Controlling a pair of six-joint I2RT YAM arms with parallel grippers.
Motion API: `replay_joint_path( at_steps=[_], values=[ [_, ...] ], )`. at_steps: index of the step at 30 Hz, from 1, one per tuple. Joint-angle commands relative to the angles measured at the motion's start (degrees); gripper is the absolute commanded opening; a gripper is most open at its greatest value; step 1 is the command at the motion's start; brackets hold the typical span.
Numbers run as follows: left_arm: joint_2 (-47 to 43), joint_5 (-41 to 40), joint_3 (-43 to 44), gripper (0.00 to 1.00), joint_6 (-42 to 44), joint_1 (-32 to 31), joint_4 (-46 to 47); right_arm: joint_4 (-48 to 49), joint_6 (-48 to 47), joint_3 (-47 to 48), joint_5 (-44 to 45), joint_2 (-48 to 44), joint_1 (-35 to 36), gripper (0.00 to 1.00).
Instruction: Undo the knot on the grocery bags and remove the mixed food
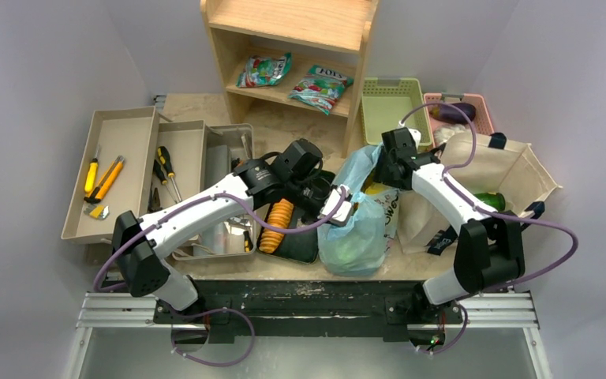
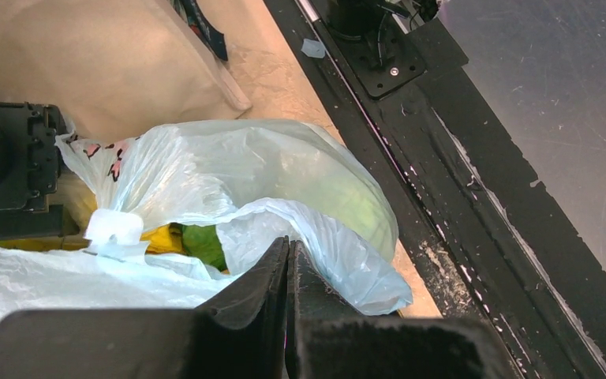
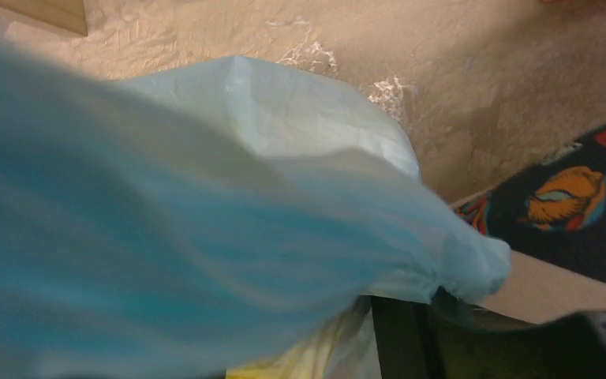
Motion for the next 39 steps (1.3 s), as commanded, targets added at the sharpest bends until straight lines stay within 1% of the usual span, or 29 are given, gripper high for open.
replay_joint_path(
  at_steps=[1, 3, 6, 9, 12, 15, 18, 20, 21, 23, 26, 28, 30, 34, 35, 36, 37, 39],
  values=[
    [-2.3, 1.1, -0.8, 0.0, 0.8, 0.5, 2.0, 0.8, 0.7, 2.3, -4.0, 0.5, -0.2, 0.34],
    [-2.3, 0.8, -0.8, 0.0, 0.4, 0.9, 2.6, -1.4, -0.6, 5.2, -6.2, -1.1, -0.2, 0.21],
    [-2.3, 0.5, -0.4, 0.0, -1.1, 1.6, 3.8, -3.5, -3.5, 7.4, -9.1, -6.2, 0.2, 0.1],
    [-1.8, 0.4, 0.6, 0.0, -3.4, 2.7, 5.1, -2.9, -7.7, 6.3, -12.5, -13.3, 0.3, 0.0],
    [-1.2, 1.1, 1.8, 0.0, -4.7, 3.7, 5.2, -2.7, -11.4, 4.0, -15.9, -18.8, 0.2, 0.0],
    [-1.1, 1.0, 2.2, 0.0, -5.4, 4.3, 5.3, -1.7, -15.7, 1.0, -22.0, -22.1, 0.2, 0.0],
    [-1.2, 1.4, 2.3, 0.0, -7.6, 5.1, 5.6, 2.4, -22.0, -2.8, -29.3, -24.1, 0.3, 0.0],
    [-1.2, 1.3, 2.1, 0.0, -9.2, 5.7, 6.1, 5.5, -26.9, -4.7, -32.4, -24.2, 0.5, 0.0],
    [-1.2, 1.2, 2.0, 0.0, -10.2, 6.2, 6.5, 6.3, -29.4, -5.4, -33.5, -23.7, 0.6, 0.01],
    [-1.2, 1.1, 1.5, 0.0, -12.6, 7.1, 7.6, 7.2, -33.7, -5.7, -34.8, -21.9, 0.6, 0.13],
    [-1.3, 1.2, 0.9, 0.0, -15.2, 7.9, 8.7, 6.7, -36.9, -4.7, -36.9, -19.1, 0.6, 0.41],
    [-1.9, 0.9, 0.1, 0.0, -15.6, 8.0, 9.1, 5.6, -37.4, -3.2, -37.0, -18.1, 0.6, 0.53],
    [-2.7, 0.7, -1.1, 0.0, -16.2, 8.2, 10.0, 5.7, -37.8, -2.7, -37.7, -18.9, 0.6, 0.56],
    [-3.5, 0.4, -1.9, 0.0, -16.2, 8.2, 10.1, 7.5, -40.5, -4.1, -42.9, -22.1, 0.6, 0.53],
    [-3.6, 0.3, -1.9, 0.02, -16.5, 8.5, 10.5, 7.7, -40.8, -4.5, -42.9, -21.8, 0.6, 0.51],
    [-4.1, 0.0, -1.9, 0.12, -17.9, 9.0, 11.9, 7.6, -41.0, -4.6, -42.8, -21.1, 0.7, 0.48],
    [-5.0, 0.2, -2.0, 0.26, -21.8, 9.9, 14.6, 7.2, -41.6, -4.2, -43.0, -20.1, 0.7, 0.44],
    [-7.2, 1.2, -2.4, 0.42, -26.0, 12.1, 20.9, 5.9, -42.2, -3.3, -43.7, -18.3, 0.7, 0.38]
  ],
)
